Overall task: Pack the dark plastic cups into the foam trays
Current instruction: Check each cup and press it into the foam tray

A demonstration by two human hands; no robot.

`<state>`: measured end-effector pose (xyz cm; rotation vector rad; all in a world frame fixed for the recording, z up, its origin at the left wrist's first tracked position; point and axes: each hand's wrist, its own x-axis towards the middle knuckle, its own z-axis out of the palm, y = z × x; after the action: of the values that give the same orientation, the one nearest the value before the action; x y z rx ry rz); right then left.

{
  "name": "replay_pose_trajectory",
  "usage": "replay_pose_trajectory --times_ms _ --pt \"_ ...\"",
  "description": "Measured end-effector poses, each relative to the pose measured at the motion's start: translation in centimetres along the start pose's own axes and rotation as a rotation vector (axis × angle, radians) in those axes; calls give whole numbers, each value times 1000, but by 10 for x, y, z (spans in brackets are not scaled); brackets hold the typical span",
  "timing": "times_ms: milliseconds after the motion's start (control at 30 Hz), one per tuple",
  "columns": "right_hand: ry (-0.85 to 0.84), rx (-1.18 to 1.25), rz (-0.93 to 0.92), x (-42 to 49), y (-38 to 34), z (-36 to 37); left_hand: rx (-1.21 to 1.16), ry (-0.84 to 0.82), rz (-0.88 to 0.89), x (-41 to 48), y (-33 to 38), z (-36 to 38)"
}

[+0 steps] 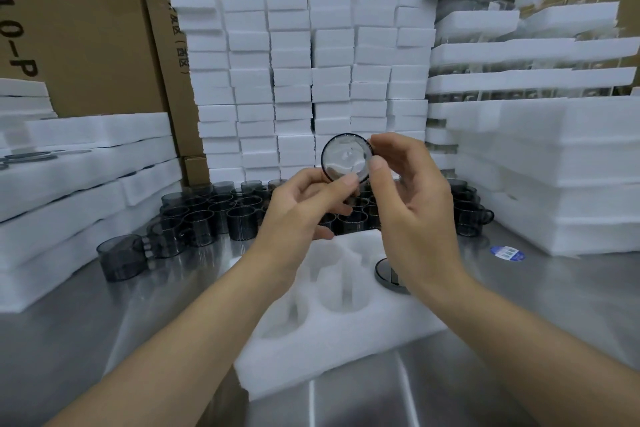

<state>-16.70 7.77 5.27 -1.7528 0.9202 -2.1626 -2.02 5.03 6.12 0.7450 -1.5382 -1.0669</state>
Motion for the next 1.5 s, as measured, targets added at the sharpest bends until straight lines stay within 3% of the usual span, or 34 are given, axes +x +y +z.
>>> replay_pose_trajectory --times_ms 400,567,800,1133,1367,1500 --pt "-188 -179 89 -3 0 -2 -5 5 32 1 -4 0" --pt "-210 -269 40 -1 5 -3 71 67 159 4 -10 0" --pt "-150 -476 -143 0 10 -3 405 241 430 0 -9 -5" --pt "-162 -534 -134 3 9 -8 341 151 314 1 -8 -5" --pt "-198 -605 -255 0 9 -5 462 186 396 -1 -9 -6" --pt "-293 -450 -244 1 4 -9 391 139 328 2 -10 -8"
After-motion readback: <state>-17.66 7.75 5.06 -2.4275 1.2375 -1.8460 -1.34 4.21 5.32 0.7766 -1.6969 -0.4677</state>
